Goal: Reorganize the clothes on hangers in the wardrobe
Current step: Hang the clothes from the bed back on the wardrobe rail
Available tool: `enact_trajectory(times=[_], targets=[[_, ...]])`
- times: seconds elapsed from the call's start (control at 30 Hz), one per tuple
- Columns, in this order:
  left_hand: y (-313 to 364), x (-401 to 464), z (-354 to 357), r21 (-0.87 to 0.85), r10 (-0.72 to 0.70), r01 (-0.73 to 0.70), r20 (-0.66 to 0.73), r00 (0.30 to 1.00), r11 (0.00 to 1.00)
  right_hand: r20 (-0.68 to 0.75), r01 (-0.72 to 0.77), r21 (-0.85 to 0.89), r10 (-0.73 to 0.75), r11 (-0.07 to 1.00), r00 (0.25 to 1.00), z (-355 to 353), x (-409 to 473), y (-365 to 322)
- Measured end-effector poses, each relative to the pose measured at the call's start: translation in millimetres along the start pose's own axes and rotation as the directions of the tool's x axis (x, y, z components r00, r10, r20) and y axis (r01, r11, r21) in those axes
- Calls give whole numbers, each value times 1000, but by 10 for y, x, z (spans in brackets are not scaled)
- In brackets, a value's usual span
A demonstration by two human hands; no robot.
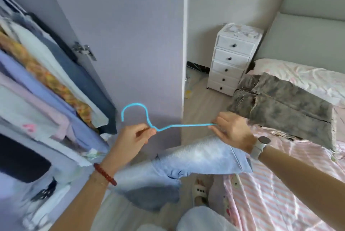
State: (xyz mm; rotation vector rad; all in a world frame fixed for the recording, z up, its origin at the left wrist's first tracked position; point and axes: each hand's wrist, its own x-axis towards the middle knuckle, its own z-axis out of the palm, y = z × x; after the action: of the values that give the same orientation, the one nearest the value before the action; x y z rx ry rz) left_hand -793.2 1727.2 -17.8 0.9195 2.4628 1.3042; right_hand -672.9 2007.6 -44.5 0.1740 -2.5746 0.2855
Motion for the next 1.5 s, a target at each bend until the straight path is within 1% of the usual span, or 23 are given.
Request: enact_trajectory(times=[0.07, 0.13, 0.23, 0.3, 0.37, 0.43, 0.5, 0.6, 0.7, 0.77, 0.87, 0.97, 1.1, 1.17, 1.2, 1.27, 1.33, 1.4, 1.5], targets=[[-191, -193, -236, 34, -33, 35, -58, 998, 999, 87, 95, 66, -100, 993, 991, 143, 128, -292], [-350, -378, -477, 71, -70, 80, -138, 988, 994, 161, 154, 126, -173, 980, 972, 311, 284, -632], [-587, -676, -836, 58, -144, 171, -326, 934, 984, 215, 217, 256, -274, 942, 937, 578, 540, -1171], [-700, -862, -1082, 16, -205, 237, -446, 871, 971, 245, 218, 364, -318, 906, 916, 718, 736, -1517], [-788, -1032, -1356, 4, -231, 283, -565, 792, 959, 261, 184, 464, -332, 866, 906, 842, 946, -1851], [-838, -1180, -1638, 0, -242, 327, -673, 699, 945, 264, 144, 553, -336, 821, 904, 963, 1178, -2176], [-858, -1319, -1909, -53, -258, 337, -755, 603, 940, 272, 149, 619, -389, 771, 880, 1082, 1419, -2501], [-874, -1465, -2316, -90, -285, 378, -819, 498, 921, 244, 145, 725, -448, 674, 860, 1215, 1784, -2969], [-945, -1593, -2768, -37, -269, 474, -861, 431, 880, 150, 167, 794, -455, 584, 878, 1317, 2104, -3468], [-985, -1664, -3046, -28, -266, 546, -893, 363, 837, 104, 175, 825, -450, 536, 887, 1391, 2295, -3788], [-1039, -1707, -3385, 3, -200, 644, -950, 242, 765, 76, 170, 858, -447, 485, 891, 1549, 2608, -4170], [-1029, -1699, -3683, 97, -41, 740, -985, 166, 666, 89, 121, 889, -425, 441, 901, 1692, 2992, -4498], [-923, -1559, -4177, 268, 242, 787, -958, 155, 555, 71, 68, 935, -373, 347, 925, 1812, 3483, -4971], [-884, -1464, -4430, 322, 337, 804, -927, 163, 499, 41, 66, 950, -332, 306, 942, 1858, 3695, -5187], [-875, -1419, -4541, 352, 371, 813, -910, 182, 464, 26, 68, 953, -307, 294, 951, 1880, 3792, -5276], [-877, -1339, -4749, 395, 409, 837, -883, 232, 378, 8, 63, 958, -248, 279, 969, 1924, 3992, -5441], [-911, -1294, -4935, 400, 398, 861, -879, 263, 314, 8, 40, 965, -184, 258, 983, 1973, 4177, -5595], [-977, -1282, -5059, 402, 382, 869, -881, 280, 290, 21, 13, 968, -132, 251, 991, 2018, 4346, -5731], [-1069, -1282, -5117, 408, 402, 875, -870, 286, 260, 51, -28, 957, -73, 289, 996, 2100, 4625, -5885]])
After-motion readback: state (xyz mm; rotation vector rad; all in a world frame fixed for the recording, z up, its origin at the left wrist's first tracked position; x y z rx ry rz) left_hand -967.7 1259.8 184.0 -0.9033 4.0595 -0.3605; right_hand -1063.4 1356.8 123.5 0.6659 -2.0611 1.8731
